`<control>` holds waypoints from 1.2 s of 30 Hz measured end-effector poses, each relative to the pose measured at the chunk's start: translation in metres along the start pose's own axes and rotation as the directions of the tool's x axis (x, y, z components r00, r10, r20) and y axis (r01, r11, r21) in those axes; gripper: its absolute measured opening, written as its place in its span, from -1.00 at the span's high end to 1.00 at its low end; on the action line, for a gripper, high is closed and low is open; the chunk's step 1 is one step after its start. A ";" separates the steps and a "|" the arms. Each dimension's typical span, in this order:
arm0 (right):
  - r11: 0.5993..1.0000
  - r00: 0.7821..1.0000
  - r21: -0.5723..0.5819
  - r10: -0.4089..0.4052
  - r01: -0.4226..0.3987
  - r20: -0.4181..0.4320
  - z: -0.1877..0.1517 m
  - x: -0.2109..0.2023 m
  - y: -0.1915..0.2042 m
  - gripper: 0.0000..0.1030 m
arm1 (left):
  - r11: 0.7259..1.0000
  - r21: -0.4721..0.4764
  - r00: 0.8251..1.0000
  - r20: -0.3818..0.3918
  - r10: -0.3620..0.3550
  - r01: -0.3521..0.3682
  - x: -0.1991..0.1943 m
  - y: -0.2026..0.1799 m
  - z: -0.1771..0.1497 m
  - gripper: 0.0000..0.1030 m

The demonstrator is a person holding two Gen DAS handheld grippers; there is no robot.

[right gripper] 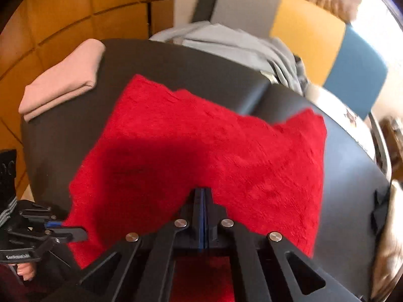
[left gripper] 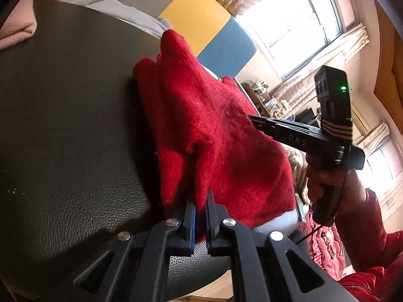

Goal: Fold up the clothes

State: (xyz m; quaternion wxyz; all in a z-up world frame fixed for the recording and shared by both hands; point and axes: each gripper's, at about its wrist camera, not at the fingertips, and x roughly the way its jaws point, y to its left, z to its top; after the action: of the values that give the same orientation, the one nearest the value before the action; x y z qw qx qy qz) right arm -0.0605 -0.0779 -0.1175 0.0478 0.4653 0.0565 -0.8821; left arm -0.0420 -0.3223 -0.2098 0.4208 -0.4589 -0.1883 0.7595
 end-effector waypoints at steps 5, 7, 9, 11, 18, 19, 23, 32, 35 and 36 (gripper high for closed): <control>0.998 0.995 0.022 0.052 -0.054 0.086 0.015 -0.014 0.008 -0.59 | 1.000 -0.007 1.000 0.029 0.007 -0.007 -0.004 -0.001 -0.005 0.87; 1.000 0.999 -0.009 -0.027 0.027 0.041 0.022 -0.001 0.019 -0.97 | 1.000 -0.016 1.000 0.028 0.001 0.000 -0.006 0.002 -0.006 0.87; 0.997 0.998 -0.054 -0.052 0.051 -0.028 0.017 0.021 0.023 -0.12 | 1.000 -0.014 1.000 0.027 0.000 0.000 -0.006 0.003 -0.007 0.87; 0.997 0.999 -0.068 -0.039 0.038 -0.015 0.010 0.037 0.023 0.06 | 1.000 -0.013 1.000 0.029 0.002 -0.002 -0.006 0.003 -0.008 0.87; 0.997 0.994 -0.009 0.071 -0.070 0.077 0.036 0.013 0.027 0.92 | 1.000 -0.017 1.000 0.022 -0.002 0.003 -0.009 0.006 -0.012 0.87; 0.997 0.993 -0.026 0.080 -0.079 0.084 0.038 0.010 0.034 0.92 | 1.000 -0.017 1.000 0.024 -0.001 0.001 -0.008 0.005 -0.013 0.87; 0.994 0.995 -0.067 0.092 -0.089 0.035 0.033 0.028 0.053 0.92 | 1.000 -0.018 0.999 0.035 -0.005 0.005 -0.003 0.004 -0.015 0.87; 0.950 0.964 0.173 0.244 -0.260 0.108 0.019 0.027 0.005 0.68 | 0.999 -0.014 0.999 -0.021 0.033 -0.034 -0.008 -0.014 -0.021 0.87; 0.915 0.946 0.274 0.242 -0.296 0.215 -0.001 -0.016 -0.025 0.22 | 0.998 -0.038 0.998 -0.050 0.044 -0.046 -0.012 -0.010 -0.026 0.84; 0.907 0.945 0.298 0.234 -0.298 0.230 -0.011 -0.028 -0.034 0.16 | 0.997 -0.059 0.998 -0.048 0.038 -0.041 -0.013 -0.007 -0.025 0.84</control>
State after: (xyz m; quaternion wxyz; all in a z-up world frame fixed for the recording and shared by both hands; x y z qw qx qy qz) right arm -0.0406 -0.0423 -0.0990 0.0949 0.3844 -0.1604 -0.9042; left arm -0.0143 -0.3312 -0.2108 0.3961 -0.4929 -0.1919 0.7506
